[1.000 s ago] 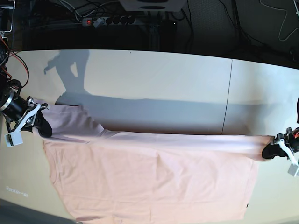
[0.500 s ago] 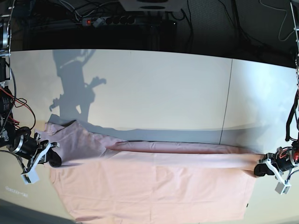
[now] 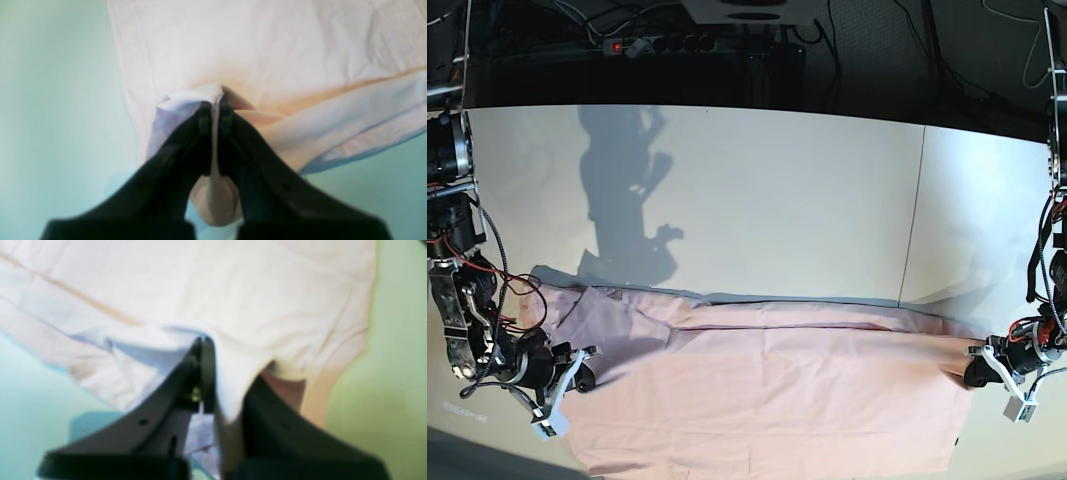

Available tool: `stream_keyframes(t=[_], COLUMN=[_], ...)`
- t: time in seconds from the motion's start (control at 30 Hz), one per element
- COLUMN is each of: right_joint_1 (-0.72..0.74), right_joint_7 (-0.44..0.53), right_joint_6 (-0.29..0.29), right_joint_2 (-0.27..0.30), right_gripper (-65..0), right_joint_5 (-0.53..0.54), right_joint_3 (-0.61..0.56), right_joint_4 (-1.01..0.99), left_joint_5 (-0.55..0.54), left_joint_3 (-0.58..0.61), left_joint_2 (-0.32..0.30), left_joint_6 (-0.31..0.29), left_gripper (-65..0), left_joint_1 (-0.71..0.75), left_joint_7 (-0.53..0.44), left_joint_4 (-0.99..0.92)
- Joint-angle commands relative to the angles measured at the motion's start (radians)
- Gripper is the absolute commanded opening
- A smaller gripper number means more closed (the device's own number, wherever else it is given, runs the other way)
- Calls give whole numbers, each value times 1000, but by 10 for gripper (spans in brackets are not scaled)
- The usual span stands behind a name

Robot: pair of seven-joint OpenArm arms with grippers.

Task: Fold the T-shirt properly
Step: 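Lift the shirt with both grippers and pull it taut between them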

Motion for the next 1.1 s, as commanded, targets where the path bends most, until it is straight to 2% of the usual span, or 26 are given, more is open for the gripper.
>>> stream_keyframes(t=[0.0,0.37,0.5,0.53,0.6,0.63,0.67,0.7,0.73,0.77,0.97,1.07], right_joint_1=[48,97,97,97,97,97,97,97,97,97,97,97], right_joint_7=[35,143,211,242,297,320,331,332,332,332,348,347], right_joint_6=[68,71,69,69,66,66,66,64,62,62,62,63], right_joint_2=[2,-88,-99,-98,-98,-99,-99,-98,-98,-98,-99,-99], right_gripper=[-650,-650,-650,-650,-650,-578,-454,-339,-251,-206,-209,-209], right_joint_5=[-14,-182,-225,-237,-277,-294,-311,-312,-312,-311,-255,-199], right_joint_3=[7,-9,-47,-48,-48,-48,-48,-48,-48,-48,-45,-16], right_joint_4=[-3,-130,-167,-177,-192,-195,-196,-196,-196,-196,-193,-193], left_joint_5=[2,47,70,70,82,87,88,88,87,87,80,76], left_joint_3=[-5,-5,-5,-5,-5,-5,-5,-5,-5,-5,-5,-5], left_joint_2=[-13,-5,-4,-3,-2,-2,-3,-3,-2,-3,-3,-3], left_joint_6=[-16,-16,-16,-16,-16,-16,-16,-16,-16,-16,-16,45], left_gripper=[-650,-650,-650,-626,-494,-410,-330,-277,-263,-263,-263,-282], left_joint_1=[-37,-38,-38,-38,-38,-38,-38,-39,-42,-44,-107,-138], left_joint_7=[-41,-125,-153,-153,-156,-161,-161,-160,-160,-160,-158,-144], left_joint_4=[8,-40,-40,-40,-40,-40,-40,-40,-40,-40,-40,-40])
